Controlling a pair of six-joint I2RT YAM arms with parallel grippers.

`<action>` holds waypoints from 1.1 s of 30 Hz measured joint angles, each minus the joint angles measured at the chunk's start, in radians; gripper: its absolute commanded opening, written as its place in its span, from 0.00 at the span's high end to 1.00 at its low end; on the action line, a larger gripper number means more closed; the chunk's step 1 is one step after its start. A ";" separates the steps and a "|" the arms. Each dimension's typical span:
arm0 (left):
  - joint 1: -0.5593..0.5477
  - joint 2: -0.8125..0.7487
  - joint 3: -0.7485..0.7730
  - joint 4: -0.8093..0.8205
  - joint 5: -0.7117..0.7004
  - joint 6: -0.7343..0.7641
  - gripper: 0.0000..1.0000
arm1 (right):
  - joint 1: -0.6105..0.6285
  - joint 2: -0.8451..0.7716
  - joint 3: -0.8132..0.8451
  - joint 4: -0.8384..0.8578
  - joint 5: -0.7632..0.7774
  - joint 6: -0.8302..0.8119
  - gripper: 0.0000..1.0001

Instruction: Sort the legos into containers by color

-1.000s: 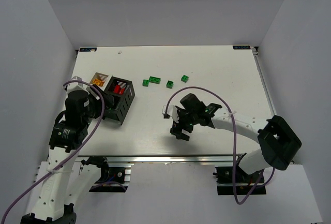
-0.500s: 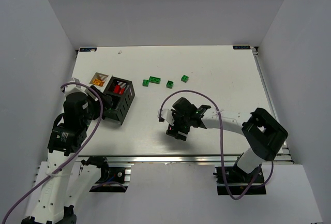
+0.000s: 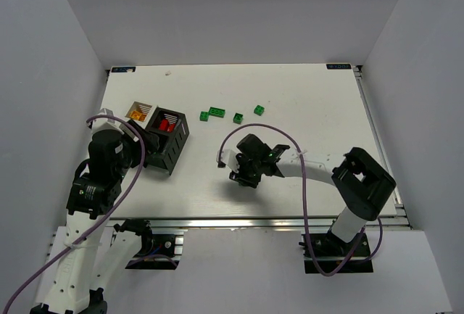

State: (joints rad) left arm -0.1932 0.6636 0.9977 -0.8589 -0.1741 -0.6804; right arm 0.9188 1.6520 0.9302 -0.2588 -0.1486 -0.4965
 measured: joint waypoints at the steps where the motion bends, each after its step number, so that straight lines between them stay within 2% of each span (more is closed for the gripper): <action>1: 0.000 0.000 0.000 0.000 0.004 0.003 0.15 | 0.000 0.000 0.006 -0.001 -0.005 -0.001 0.67; 3: 0.000 0.000 0.000 0.000 0.010 0.008 0.15 | 0.000 0.000 0.021 -0.006 -0.021 -0.002 0.79; 4: 0.000 0.000 0.000 0.000 0.014 0.011 0.15 | 0.000 -0.001 0.031 -0.009 -0.032 -0.007 0.89; 8: 0.000 -0.013 0.000 0.005 0.034 0.014 0.15 | 0.000 -0.018 0.089 -0.027 -0.093 -0.035 1.00; 15: 0.000 -0.097 0.000 0.007 0.050 0.000 0.15 | 0.001 -0.015 0.340 0.006 -0.291 -0.056 1.00; 20: 0.000 -0.139 0.000 0.006 0.048 -0.011 0.15 | 0.017 0.108 0.595 0.125 -0.385 0.039 1.00; 27: 0.000 -0.146 0.024 -0.010 0.027 -0.016 0.15 | 0.063 0.356 0.849 0.262 -0.389 0.202 1.00; 33: 0.000 -0.149 0.067 -0.013 0.004 -0.016 0.15 | 0.106 0.488 0.938 0.324 -0.344 0.257 1.00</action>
State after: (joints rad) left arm -0.1932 0.5144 1.0645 -0.8719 -0.1703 -0.6960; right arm 1.0245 2.1399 1.8687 0.0654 -0.4931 -0.2394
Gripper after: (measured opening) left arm 0.847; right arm 0.416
